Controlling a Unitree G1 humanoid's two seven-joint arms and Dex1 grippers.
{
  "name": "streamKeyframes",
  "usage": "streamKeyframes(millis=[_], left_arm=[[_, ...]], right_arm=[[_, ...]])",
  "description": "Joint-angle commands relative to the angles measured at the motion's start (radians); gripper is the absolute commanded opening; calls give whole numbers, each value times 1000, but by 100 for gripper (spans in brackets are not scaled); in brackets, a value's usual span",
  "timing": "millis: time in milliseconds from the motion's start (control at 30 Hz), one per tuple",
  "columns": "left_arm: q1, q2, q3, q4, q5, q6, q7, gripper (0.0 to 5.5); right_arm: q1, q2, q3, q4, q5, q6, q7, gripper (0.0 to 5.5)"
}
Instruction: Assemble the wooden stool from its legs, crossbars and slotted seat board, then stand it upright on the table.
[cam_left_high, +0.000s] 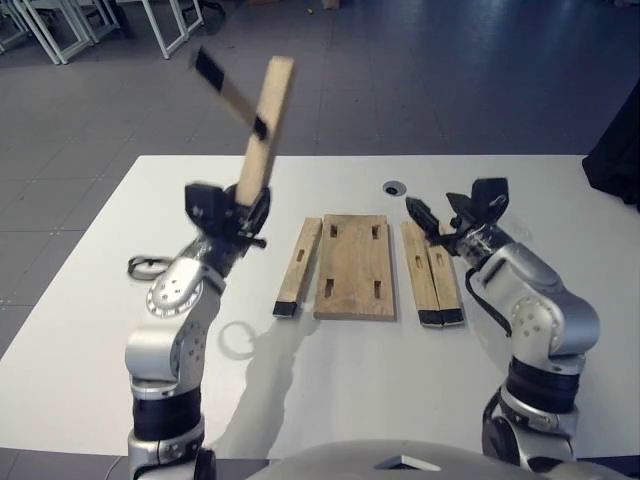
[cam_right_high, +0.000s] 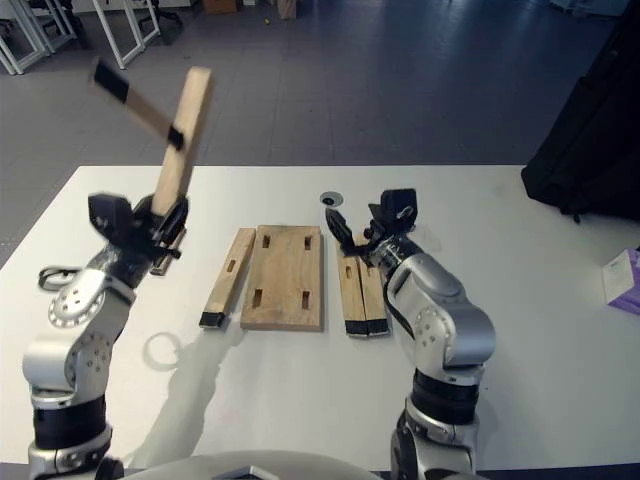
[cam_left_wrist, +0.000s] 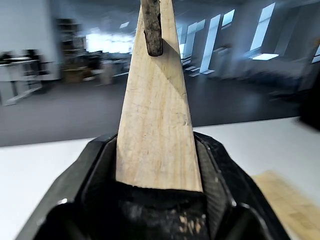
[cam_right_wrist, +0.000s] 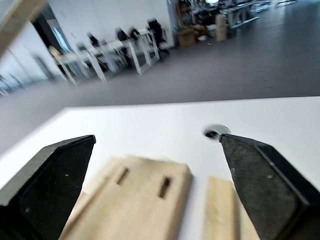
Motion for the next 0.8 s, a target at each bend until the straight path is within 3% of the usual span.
streamKeyframes(millis=[33, 133, 267, 567, 800], left_arm=[[-131, -77, 101, 115, -574, 270, -107, 206], [-169, -60, 121, 211, -811, 367, -178, 206], [-158, -35, 103, 242, -949, 421, -220, 206], [-86, 25, -5, 220, -944, 452, -285, 206], [-25, 92, -57, 260, -809, 404, -388, 206]], right_arm=[[-207, 73, -244, 107, 519, 198, -11, 457], [-287, 45, -281, 183, 772, 244, -77, 457], [-261, 16, -215, 203, 870, 280, -144, 457], [-245, -109, -58, 254, 1211, 255, -253, 457], [-286, -341, 38, 298, 1503, 222, -189, 335]])
